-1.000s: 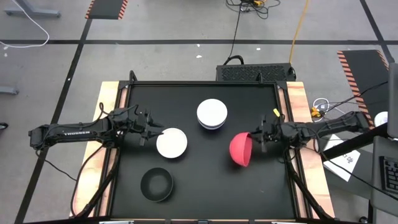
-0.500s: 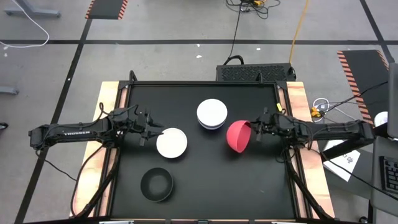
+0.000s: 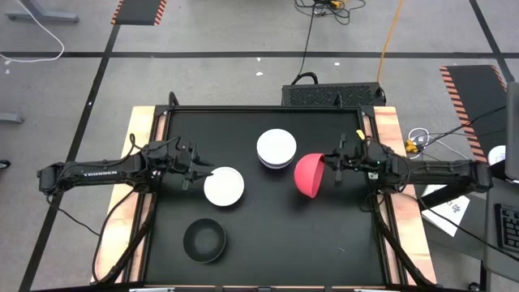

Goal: Nest bowls inside each other
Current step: Stack the orange bowl on top of the white bowl

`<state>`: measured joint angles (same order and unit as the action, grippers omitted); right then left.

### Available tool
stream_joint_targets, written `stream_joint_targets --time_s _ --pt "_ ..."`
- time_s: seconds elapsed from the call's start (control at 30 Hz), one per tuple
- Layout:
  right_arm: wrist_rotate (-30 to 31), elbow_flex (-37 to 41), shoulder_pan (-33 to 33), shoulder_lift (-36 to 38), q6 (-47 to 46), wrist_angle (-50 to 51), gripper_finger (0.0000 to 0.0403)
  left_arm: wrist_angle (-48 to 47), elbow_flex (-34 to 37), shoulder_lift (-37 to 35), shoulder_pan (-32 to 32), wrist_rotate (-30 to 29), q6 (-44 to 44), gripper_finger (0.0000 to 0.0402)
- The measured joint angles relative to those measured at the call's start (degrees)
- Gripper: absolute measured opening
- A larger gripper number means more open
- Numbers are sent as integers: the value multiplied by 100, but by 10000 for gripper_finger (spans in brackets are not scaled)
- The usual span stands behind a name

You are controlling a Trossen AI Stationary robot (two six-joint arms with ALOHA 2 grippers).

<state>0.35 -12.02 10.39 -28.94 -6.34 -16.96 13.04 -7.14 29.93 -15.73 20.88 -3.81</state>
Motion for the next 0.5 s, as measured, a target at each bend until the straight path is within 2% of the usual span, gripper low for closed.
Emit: stream_joint_targets --time_s 0.17,0.5 --pt "-716 -618 621 -599 124 164 0 -1 0 0 -2 0 -26 147" --pt "-2300 -2333 1779 -2501 356 552 0 -105 0 0 -1 1 -98 147"
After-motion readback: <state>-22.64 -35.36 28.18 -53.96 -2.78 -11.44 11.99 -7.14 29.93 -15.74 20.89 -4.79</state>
